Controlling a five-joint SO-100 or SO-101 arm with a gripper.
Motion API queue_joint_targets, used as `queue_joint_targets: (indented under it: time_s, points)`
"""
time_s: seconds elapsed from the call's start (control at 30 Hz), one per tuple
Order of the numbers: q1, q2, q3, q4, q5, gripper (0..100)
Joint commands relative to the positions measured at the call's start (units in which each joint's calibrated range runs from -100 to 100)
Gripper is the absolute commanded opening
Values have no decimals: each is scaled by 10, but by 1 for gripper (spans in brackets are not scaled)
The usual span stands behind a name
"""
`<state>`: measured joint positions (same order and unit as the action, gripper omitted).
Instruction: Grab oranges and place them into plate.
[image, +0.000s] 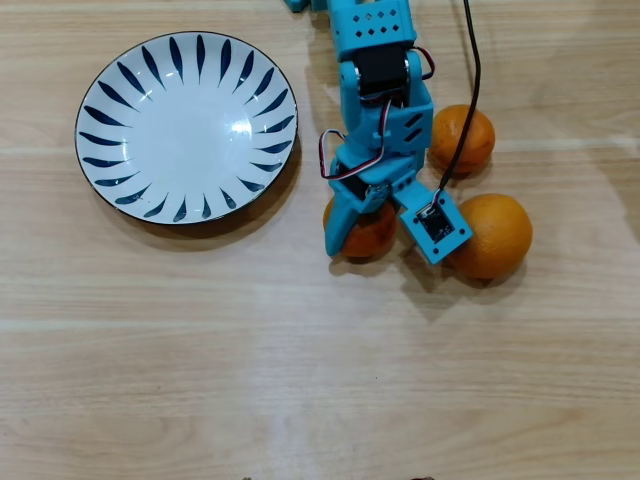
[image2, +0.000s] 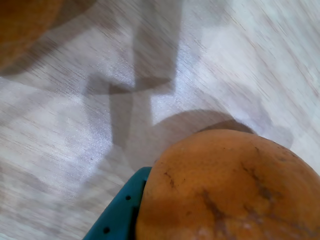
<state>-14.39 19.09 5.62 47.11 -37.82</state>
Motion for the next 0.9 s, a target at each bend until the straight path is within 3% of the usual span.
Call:
queue_joint_targets:
  time_s: [0.0, 0.13, 0.6, 0.87]
  points:
    - [5, -11, -3, -7, -2, 31]
    - [4, -56, -10, 6, 1, 31]
    - [110, -357, 24, 267, 21, 31]
    - [237, -486, 180, 274, 63, 31]
